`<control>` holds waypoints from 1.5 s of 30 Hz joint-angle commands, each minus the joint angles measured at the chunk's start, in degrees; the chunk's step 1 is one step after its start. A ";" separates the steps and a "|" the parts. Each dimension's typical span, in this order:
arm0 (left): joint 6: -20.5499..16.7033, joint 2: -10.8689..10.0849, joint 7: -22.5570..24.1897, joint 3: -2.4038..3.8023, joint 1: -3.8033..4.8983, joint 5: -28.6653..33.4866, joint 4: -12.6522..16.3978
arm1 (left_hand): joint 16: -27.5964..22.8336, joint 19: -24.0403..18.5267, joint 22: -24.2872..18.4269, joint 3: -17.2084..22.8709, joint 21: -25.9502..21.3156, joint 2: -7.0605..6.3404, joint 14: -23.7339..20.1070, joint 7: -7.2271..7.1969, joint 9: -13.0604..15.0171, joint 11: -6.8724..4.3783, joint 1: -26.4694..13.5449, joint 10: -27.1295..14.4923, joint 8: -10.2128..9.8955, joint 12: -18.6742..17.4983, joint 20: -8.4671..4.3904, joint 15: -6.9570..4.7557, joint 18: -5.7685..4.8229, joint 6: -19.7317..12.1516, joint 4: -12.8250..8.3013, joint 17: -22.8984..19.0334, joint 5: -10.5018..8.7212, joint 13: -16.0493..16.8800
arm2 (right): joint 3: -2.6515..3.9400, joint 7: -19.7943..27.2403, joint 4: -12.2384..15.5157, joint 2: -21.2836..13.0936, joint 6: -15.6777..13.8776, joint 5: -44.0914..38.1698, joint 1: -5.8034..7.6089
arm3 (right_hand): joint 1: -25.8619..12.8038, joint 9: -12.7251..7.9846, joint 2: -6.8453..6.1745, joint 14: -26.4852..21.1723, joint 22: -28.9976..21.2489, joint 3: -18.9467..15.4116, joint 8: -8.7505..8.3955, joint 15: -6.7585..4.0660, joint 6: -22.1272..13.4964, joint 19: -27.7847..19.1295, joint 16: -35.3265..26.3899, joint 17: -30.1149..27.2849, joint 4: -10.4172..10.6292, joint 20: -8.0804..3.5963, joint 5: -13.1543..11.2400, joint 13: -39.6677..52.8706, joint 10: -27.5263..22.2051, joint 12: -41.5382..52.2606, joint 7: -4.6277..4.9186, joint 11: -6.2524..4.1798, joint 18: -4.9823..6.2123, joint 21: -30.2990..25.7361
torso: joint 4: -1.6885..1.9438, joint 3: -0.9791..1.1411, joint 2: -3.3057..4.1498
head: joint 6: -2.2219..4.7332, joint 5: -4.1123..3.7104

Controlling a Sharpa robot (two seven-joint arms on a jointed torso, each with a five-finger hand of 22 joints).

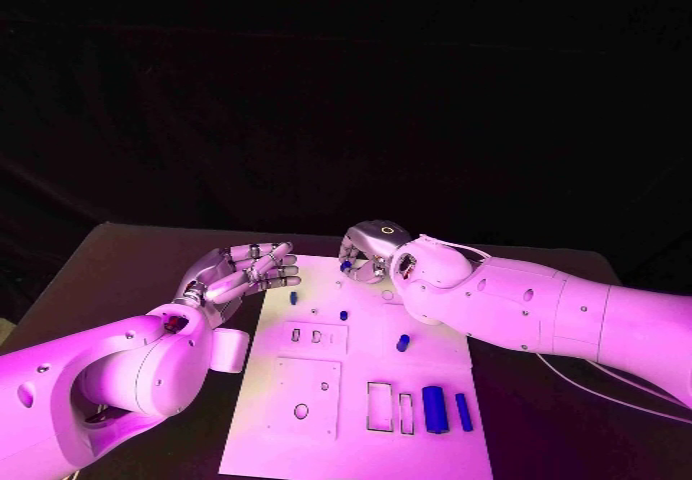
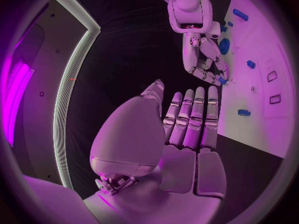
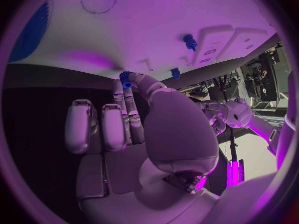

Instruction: Assemble the parts on the task board

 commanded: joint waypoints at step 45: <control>1.89 -0.21 0.05 0.04 0.18 0.06 -0.56 | -0.56 -0.77 -0.08 -0.36 -0.14 0.00 -0.49 1.01 -0.08 0.42 0.16 -0.10 -0.33 -0.59 0.02 -0.09 0.32 0.35 -0.15 -0.10 -0.27 -0.03 | 1.28 -2.16 20.10 -21.97 0.61 10.71 0.46 | -4.26 -0.23 -5.54 2.63 5.13 -12.10 -2.49 -1.79 -7.86 2.56 3.22 2.91 5.23 -0.29 0.07 13.97 4.49 19.90 0.24 -0.80 -1.36 2.94 | -1.45 0.75 -0.39 | 0.45 0.12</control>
